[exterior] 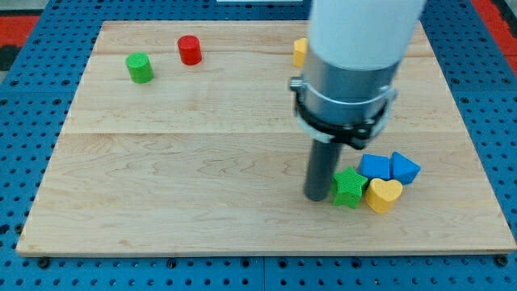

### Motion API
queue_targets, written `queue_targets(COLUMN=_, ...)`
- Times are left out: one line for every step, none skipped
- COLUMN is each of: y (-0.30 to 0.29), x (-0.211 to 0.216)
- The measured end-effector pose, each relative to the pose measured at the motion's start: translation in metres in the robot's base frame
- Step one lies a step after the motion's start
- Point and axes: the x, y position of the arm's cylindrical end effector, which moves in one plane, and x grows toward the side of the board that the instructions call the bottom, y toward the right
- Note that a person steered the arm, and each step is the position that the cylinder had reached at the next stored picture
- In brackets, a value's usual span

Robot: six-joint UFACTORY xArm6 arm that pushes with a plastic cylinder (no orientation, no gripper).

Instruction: Move the red star into the hexagon

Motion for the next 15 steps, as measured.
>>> queue_targets(y=-0.058, x=0.000)
queue_targets(y=-0.069, x=0.000)
queue_targets(y=-0.069, x=0.000)
queue_targets(y=-0.037, x=-0.034)
queue_targets(y=0.000, x=-0.091)
queue_targets(y=0.072, x=-0.127)
queue_targets(y=0.090, x=-0.148)
queue_targets(y=0.051, x=-0.184)
queue_targets(y=0.075, x=-0.208)
queue_targets(y=0.105, x=-0.208)
queue_targets(y=0.147, x=-0.213)
queue_targets(y=0.181, x=-0.258)
queue_targets(y=0.163, x=-0.271)
queue_targets(y=0.183, x=-0.248)
queue_targets(y=0.166, x=-0.234)
